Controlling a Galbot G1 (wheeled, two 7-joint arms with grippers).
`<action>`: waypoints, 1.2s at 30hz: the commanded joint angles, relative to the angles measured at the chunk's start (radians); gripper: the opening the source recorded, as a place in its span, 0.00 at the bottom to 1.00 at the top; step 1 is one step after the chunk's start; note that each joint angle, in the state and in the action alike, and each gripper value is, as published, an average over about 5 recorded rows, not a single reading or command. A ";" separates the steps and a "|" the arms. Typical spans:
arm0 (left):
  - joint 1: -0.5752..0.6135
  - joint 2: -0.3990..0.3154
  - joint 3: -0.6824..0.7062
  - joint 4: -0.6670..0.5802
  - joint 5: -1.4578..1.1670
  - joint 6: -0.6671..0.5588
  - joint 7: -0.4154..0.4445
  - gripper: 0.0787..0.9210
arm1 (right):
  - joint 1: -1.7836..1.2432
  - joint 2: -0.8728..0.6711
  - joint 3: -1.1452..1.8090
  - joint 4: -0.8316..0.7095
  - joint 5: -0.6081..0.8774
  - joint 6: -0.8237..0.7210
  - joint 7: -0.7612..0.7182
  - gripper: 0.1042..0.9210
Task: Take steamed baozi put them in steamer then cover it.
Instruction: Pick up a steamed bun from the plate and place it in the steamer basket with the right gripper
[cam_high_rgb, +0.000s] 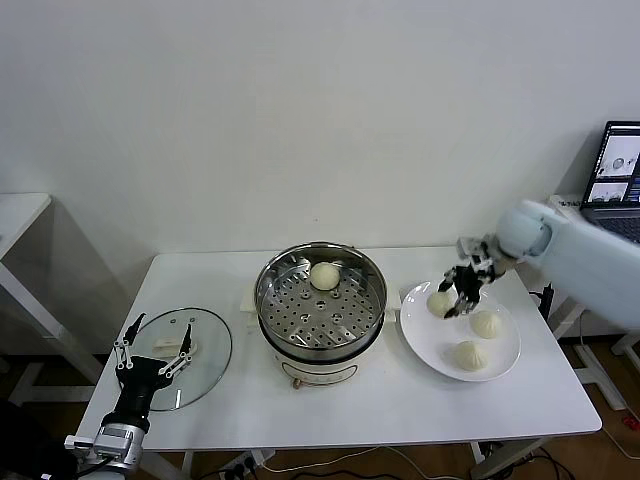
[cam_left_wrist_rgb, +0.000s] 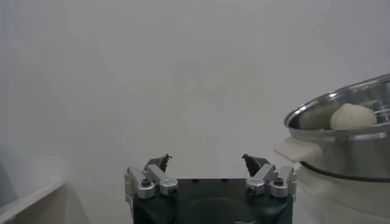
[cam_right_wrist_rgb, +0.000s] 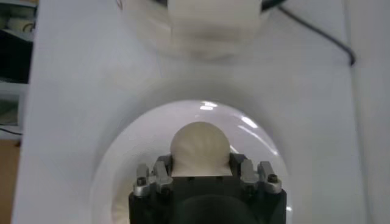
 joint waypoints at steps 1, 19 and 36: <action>-0.004 0.005 0.001 -0.005 -0.002 -0.003 0.002 0.88 | 0.420 -0.031 -0.289 0.266 0.272 -0.162 -0.010 0.64; -0.007 0.019 -0.023 -0.009 -0.010 -0.001 0.002 0.88 | 0.317 0.519 -0.241 0.137 0.378 -0.312 0.101 0.64; -0.013 0.022 -0.058 0.006 -0.017 -0.002 0.008 0.88 | 0.046 0.800 -0.148 -0.323 0.179 -0.261 0.059 0.64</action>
